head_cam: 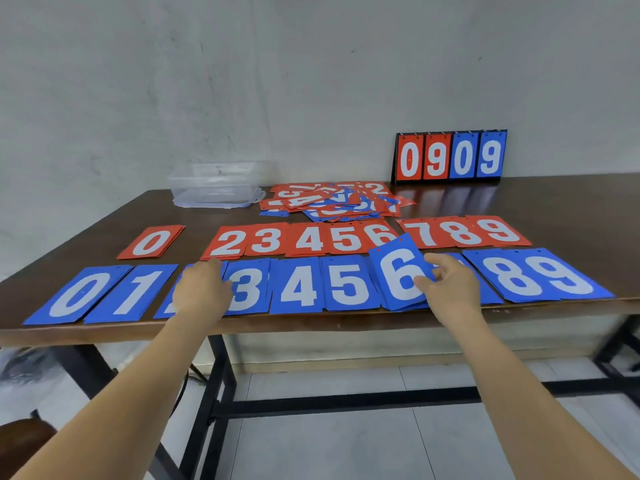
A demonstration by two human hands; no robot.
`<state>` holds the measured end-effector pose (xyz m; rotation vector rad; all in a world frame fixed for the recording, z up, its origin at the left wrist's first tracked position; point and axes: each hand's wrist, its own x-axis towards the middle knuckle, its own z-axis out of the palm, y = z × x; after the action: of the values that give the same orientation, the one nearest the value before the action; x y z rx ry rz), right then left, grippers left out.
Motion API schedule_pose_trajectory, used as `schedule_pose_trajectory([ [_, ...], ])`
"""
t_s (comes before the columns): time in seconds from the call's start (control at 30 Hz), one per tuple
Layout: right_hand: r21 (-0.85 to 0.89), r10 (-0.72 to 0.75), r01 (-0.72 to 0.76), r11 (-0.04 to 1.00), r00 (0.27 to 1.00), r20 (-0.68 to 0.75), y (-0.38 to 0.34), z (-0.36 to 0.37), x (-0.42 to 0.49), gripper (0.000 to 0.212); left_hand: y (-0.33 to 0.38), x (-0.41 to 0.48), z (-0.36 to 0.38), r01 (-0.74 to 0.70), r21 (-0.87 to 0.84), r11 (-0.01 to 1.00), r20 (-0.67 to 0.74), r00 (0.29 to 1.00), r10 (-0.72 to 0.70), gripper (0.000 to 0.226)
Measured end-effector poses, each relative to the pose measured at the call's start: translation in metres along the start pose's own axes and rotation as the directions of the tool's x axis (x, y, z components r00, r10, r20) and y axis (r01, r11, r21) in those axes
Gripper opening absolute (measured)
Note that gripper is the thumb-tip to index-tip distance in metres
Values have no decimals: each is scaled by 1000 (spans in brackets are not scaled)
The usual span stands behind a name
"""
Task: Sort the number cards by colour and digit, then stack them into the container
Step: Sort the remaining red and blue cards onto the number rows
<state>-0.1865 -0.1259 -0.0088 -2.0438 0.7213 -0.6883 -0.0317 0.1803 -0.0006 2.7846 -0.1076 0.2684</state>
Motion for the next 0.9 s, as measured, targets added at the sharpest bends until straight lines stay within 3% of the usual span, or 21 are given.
schedule_pose_trajectory([
  [0.17,-276,-35,37,961,999,13,2,1,-4,47,4,0,1,-12,100,995,-31,999,15,36],
  [0.3,-467,-70,66,882,998,8,2,0,-7,47,4,-2,4,-59,83,995,-88,994,66,37],
  [0.53,-510,-187,172,843,982,22,7,0,-10,43,27,-10,9,-204,-93,974,-144,971,190,53],
  [0.9,-502,-354,320,803,935,30,-35,15,42,45,84,31,10,-343,-138,929,-185,931,316,50],
])
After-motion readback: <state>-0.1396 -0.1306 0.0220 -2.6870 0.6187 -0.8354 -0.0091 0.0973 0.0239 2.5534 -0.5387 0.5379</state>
